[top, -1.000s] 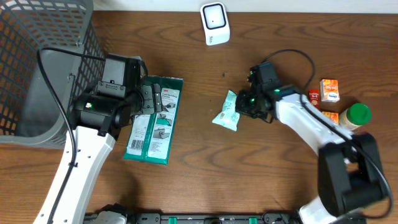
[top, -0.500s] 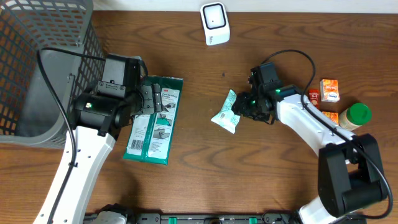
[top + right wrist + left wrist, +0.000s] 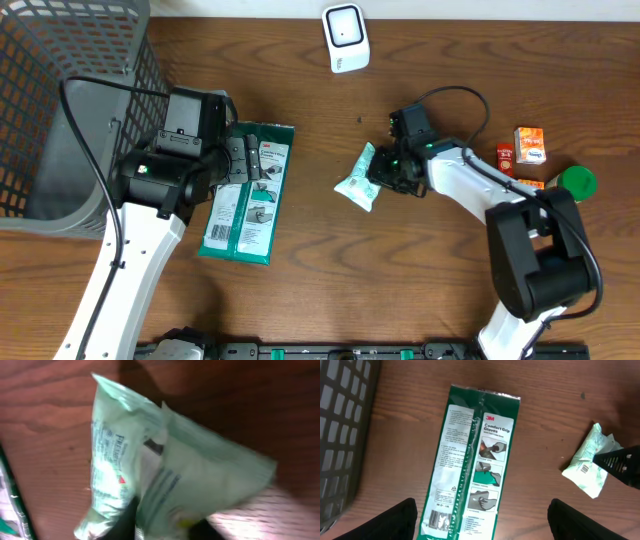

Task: Scan the item barcode
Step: 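Lower the right gripper onto the mint wipes pack and close, then lift the mint wipes pack and carry it to the right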

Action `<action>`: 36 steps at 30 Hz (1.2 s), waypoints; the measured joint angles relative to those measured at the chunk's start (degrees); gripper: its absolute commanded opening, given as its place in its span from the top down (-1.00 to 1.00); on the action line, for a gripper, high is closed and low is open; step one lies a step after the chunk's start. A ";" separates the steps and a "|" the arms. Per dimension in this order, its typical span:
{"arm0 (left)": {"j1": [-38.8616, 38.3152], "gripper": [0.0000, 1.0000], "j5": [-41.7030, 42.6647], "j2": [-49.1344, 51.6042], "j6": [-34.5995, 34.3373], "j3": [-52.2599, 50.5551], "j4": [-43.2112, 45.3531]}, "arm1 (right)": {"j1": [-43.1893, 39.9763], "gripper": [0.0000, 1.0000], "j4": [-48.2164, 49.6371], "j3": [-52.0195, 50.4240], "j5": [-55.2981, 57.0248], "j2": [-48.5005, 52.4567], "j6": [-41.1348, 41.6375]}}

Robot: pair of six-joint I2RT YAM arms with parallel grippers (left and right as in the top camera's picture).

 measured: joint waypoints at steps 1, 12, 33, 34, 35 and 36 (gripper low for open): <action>0.00 -0.68 0.00 0.00 0.00 0.00 0.02 | -0.15 0.98 0.02 0.33 -0.68 -0.20 0.26; 0.00 -0.68 0.00 0.00 0.00 0.00 0.02 | -9.29 0.98 -3.17 -1.53 -12.83 -10.23 -10.71; 0.00 -0.68 0.00 0.00 0.00 0.00 0.02 | -10.21 0.98 -21.86 -1.44 -29.42 -19.28 -27.74; 0.00 -0.68 0.00 0.00 0.00 0.00 0.02 | -10.16 0.98 -21.86 -1.44 -29.00 -19.28 -27.91; 0.00 -0.68 0.00 0.00 0.00 -0.02 0.02 | -10.12 0.98 -21.84 -1.44 -28.70 -19.28 -28.13; 0.00 -0.68 0.00 0.00 0.00 0.00 0.02 | -10.12 0.98 -21.84 -1.44 -28.48 -19.28 -28.44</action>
